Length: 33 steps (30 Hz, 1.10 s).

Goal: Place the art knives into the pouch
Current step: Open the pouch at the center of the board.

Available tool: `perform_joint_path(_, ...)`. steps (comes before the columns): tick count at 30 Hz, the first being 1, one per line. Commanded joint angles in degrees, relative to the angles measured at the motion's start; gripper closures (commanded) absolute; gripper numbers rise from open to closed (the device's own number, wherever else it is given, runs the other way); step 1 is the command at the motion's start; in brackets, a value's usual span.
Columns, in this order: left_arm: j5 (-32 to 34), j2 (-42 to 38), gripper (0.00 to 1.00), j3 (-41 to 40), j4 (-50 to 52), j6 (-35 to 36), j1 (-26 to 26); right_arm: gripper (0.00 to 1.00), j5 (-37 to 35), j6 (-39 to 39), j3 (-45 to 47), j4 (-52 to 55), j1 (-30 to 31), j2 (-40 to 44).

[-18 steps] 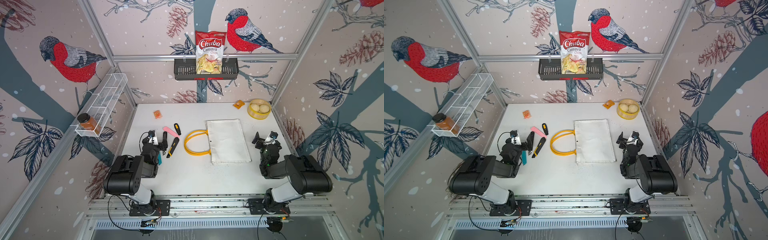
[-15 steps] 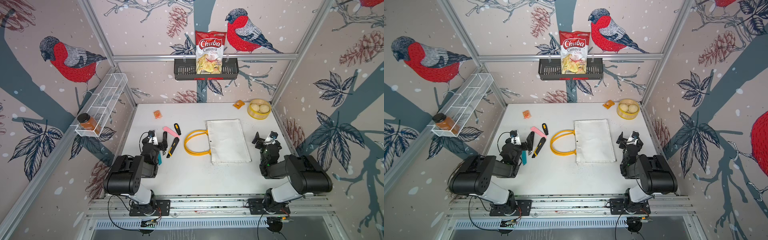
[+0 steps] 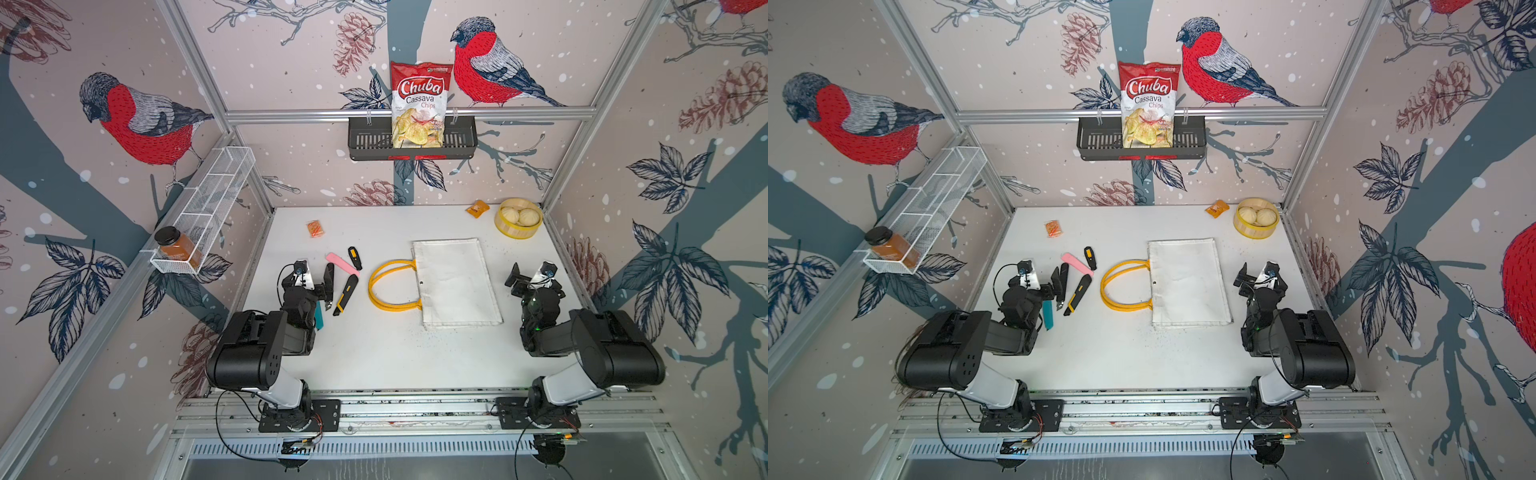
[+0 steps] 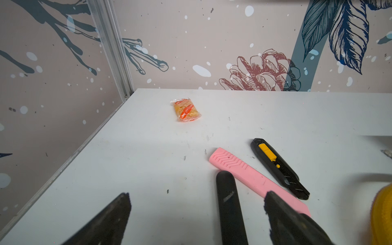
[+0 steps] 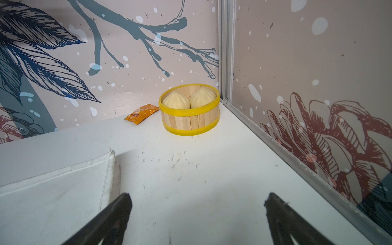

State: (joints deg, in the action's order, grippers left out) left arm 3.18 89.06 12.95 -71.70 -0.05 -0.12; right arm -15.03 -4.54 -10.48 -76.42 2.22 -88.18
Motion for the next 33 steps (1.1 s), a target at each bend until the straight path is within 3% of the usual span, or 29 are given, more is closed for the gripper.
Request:
perform_joint_path(1,2.0,0.0,0.02,0.1,-3.8,0.7,-1.1,0.00,0.8,-0.2,0.0,-1.9,-0.1,0.1)
perform_joint_path(4,9.1,-4.8,0.03,-2.4,-4.9,3.7,-5.2,0.00,-4.5,3.3,0.2,2.6,3.7,6.3)
perform_joint_path(5,14.7,-7.8,0.02,-2.2,-2.9,5.4,-8.0,0.00,-6.9,5.5,-1.4,6.9,6.3,9.1)
perform_joint_path(7,19.9,-13.4,0.02,0.7,4.8,9.0,-12.7,0.00,-7.8,8.1,-5.3,14.9,10.2,13.0)
perform_joint_path(10,19.9,-22.1,0.02,7.6,19.6,2.2,-14.3,0.00,2.2,-1.1,-13.6,31.0,11.1,18.1)
perform_joint_path(13,21.5,-28.3,0.02,12.9,29.7,-10.6,-13.8,0.00,12.6,-10.1,-16.1,34.0,10.7,19.7)
perform_joint_path(14,23.7,-29.5,0.02,13.5,31.5,-16.3,-13.6,0.00,16.0,-11.6,-15.8,32.0,10.7,18.6)
perform_joint_path(16,22.2,-31.7,0.03,13.4,32.1,-20.0,-13.1,0.00,17.6,-9.6,-23.3,44.2,13.4,14.1)
perform_joint_path(18,17.7,-32.9,0.03,13.8,33.1,-20.1,-12.8,0.00,9.7,-4.7,-32.4,56.4,20.8,8.7)
perform_joint_path(20,15.3,-32.7,0.03,16.6,39.4,-22.4,-12.9,0.00,2.1,-0.6,-38.2,60.9,29.9,4.4)
perform_joint_path(26,12.2,-29.5,0.02,22.1,53.3,-32.5,-14.3,0.00,-2.2,1.4,-54.3,69.5,46.0,-11.0)
perform_joint_path(33,9.1,-24.3,0.02,26.8,64.8,-38.1,-14.4,0.00,-1.8,-1.1,-64.7,73.1,51.3,-23.3)
